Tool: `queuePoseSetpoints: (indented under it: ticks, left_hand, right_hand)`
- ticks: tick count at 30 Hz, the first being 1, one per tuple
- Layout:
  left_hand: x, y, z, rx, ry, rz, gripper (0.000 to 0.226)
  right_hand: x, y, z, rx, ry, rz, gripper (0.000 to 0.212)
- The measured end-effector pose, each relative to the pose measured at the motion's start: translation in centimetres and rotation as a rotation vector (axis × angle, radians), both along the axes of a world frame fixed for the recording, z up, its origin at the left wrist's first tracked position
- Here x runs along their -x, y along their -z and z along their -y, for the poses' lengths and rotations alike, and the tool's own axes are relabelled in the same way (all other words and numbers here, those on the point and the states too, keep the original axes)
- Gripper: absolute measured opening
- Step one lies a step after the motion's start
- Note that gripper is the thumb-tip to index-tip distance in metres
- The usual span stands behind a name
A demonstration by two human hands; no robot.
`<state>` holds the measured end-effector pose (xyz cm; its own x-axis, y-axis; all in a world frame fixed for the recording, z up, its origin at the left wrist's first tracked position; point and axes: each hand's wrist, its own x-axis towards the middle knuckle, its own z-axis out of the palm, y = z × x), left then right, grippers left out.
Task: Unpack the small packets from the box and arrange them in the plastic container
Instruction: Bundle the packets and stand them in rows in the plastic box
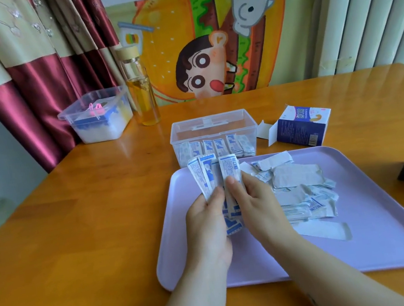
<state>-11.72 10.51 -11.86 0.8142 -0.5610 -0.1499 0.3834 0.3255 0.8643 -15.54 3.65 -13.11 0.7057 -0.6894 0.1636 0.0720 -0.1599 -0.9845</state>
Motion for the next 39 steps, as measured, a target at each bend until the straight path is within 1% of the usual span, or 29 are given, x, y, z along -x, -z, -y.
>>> queuePoseSetpoints:
  ticks: [3, 5, 9, 11, 13, 21, 24, 30, 33, 36, 39]
  left_hand:
    - [0.26, 0.06, 0.2, -0.025, 0.031, 0.002, 0.022]
    - [0.21, 0.17, 0.28, -0.035, 0.035, 0.006, 0.02]
    - [0.19, 0.18, 0.43, -0.041, 0.028, 0.014, 0.026]
    - [0.33, 0.27, 0.49, -0.063, 0.035, 0.053, 0.022]
    - [0.37, 0.2, 0.46, -0.057, 0.041, 0.048, 0.02]
    - [0.22, 0.58, 0.2, -0.033, 0.014, 0.019, 0.019]
    - [0.2, 0.61, 0.19, -0.056, 0.012, 0.033, 0.018]
    - [0.03, 0.85, -0.14, -0.09, 0.039, 0.028, 0.025]
    - [0.09, 0.77, -0.2, -0.039, 0.096, -0.056, 0.023]
    - [0.08, 0.62, -0.19, 0.02, 0.157, -0.173, 0.028]
    - [0.07, 0.59, -0.29, 0.032, 0.232, -0.174, 0.029]
  right_hand:
    - [0.0, 0.17, -0.06, -0.003, -0.001, 0.021, 0.032]
    - [-0.01, 0.19, 0.3, -0.081, -0.009, 0.018, 0.029]
    - [0.08, -0.07, 0.41, -0.213, -0.021, 0.055, 0.028]
    - [0.13, -0.18, 0.17, -0.223, -0.026, 0.081, 0.027]
    - [0.15, -0.26, 0.03, -0.254, -0.033, 0.103, 0.026]
    - [0.33, 0.0, 0.22, -0.52, -0.089, 0.188, 0.024]
    - [0.41, 0.11, 0.26, -0.57, -0.105, 0.203, 0.024]
    - [0.58, 0.15, 0.49, -0.537, -0.127, 0.161, 0.024]
    - [0.54, 0.29, 0.39, -0.496, -0.111, 0.14, 0.023]
    - [0.42, 0.34, 0.36, -0.43, -0.088, 0.11, 0.023]
    - [0.38, 0.15, 0.41, -0.331, -0.091, 0.067, 0.025]
